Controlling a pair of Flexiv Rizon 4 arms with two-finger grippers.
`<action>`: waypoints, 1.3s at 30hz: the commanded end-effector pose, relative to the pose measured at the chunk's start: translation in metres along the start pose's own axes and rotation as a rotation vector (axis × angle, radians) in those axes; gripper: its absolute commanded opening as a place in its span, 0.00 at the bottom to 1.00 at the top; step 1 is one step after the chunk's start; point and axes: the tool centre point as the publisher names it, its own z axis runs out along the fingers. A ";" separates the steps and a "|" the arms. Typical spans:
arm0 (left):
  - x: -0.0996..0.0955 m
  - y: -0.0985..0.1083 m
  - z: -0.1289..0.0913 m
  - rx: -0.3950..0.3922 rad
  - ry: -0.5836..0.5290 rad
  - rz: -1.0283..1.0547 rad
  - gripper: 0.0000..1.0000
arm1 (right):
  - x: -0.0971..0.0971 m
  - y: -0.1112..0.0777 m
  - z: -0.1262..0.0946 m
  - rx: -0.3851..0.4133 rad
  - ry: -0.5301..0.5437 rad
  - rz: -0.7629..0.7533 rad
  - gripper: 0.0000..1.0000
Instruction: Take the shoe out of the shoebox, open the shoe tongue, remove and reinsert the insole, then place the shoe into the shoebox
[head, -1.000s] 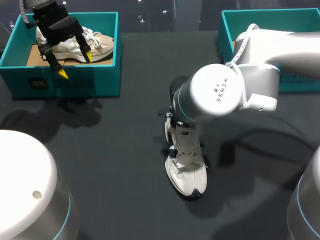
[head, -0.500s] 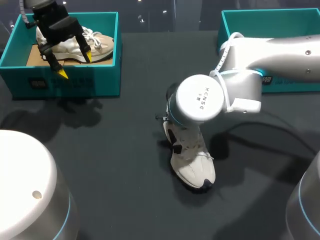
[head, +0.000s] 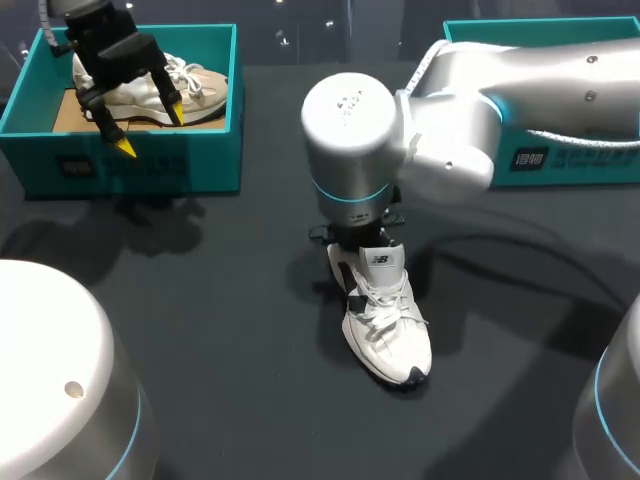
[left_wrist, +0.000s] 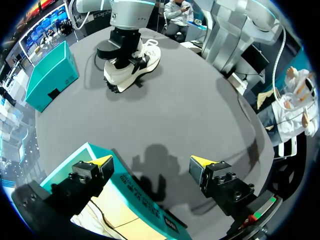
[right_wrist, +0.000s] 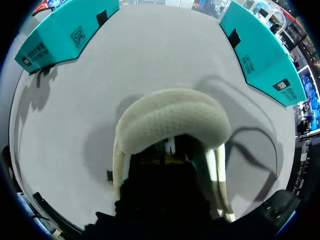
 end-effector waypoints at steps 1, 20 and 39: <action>0.000 0.000 -0.001 -0.002 0.002 0.000 1.00 | -0.015 -0.033 0.055 0.031 0.045 -0.013 0.00; 0.000 0.000 -0.001 -0.002 0.002 0.000 1.00 | -0.013 0.004 -0.027 -0.368 0.199 -0.091 0.00; 0.000 0.000 -0.001 -0.002 0.002 0.000 1.00 | 0.014 0.057 -0.003 -0.470 0.202 -0.128 0.00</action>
